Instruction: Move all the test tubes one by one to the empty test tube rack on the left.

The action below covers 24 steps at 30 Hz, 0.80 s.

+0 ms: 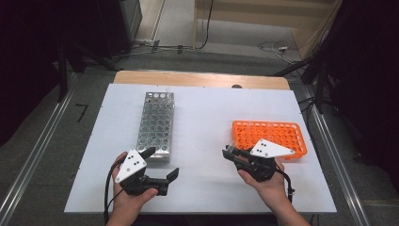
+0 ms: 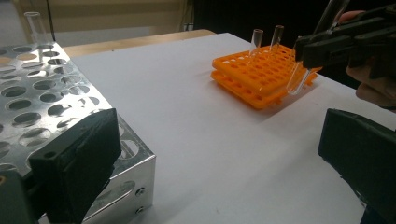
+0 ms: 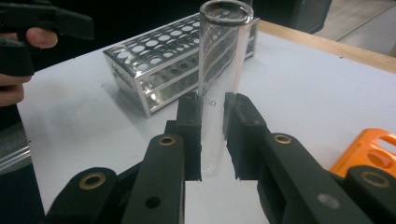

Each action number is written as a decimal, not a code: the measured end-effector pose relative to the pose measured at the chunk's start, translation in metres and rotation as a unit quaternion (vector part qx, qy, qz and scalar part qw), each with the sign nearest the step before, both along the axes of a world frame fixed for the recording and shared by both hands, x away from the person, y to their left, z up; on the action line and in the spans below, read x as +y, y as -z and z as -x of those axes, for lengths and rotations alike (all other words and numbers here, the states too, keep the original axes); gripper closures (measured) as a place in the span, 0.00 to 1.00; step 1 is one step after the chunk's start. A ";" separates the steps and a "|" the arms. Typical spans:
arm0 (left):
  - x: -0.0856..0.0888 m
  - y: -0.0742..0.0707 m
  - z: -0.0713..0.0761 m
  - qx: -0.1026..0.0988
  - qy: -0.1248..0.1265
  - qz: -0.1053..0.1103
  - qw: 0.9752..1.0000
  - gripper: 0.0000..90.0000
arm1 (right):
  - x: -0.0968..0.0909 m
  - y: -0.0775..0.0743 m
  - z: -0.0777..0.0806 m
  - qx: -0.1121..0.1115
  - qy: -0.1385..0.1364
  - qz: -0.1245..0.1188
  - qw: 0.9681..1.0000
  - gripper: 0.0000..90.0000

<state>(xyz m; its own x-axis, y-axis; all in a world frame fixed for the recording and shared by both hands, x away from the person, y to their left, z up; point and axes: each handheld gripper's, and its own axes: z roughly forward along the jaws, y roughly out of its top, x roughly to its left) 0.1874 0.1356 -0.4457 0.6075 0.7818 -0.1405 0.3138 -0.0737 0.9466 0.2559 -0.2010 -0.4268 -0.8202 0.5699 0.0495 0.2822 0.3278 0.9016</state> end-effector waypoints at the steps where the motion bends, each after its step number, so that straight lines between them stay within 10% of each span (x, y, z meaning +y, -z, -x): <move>1: -0.001 0.000 0.000 0.000 0.001 0.000 1.000 0.00 | 0.002 0.001 0.000 0.002 -0.003 0.003 1.000 0.82; 24: -0.035 -0.006 -0.001 -0.003 0.065 0.022 0.998 0.19 | 0.049 0.025 0.015 0.014 -0.072 0.033 0.997 0.82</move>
<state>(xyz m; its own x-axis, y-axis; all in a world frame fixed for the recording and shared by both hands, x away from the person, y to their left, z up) 0.1885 0.1003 -0.4393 0.7049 0.6889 -0.1690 0.2990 -0.0725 0.9515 0.2409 -0.1518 -0.4522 -0.8921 0.4500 0.0402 0.2534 0.4247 0.8691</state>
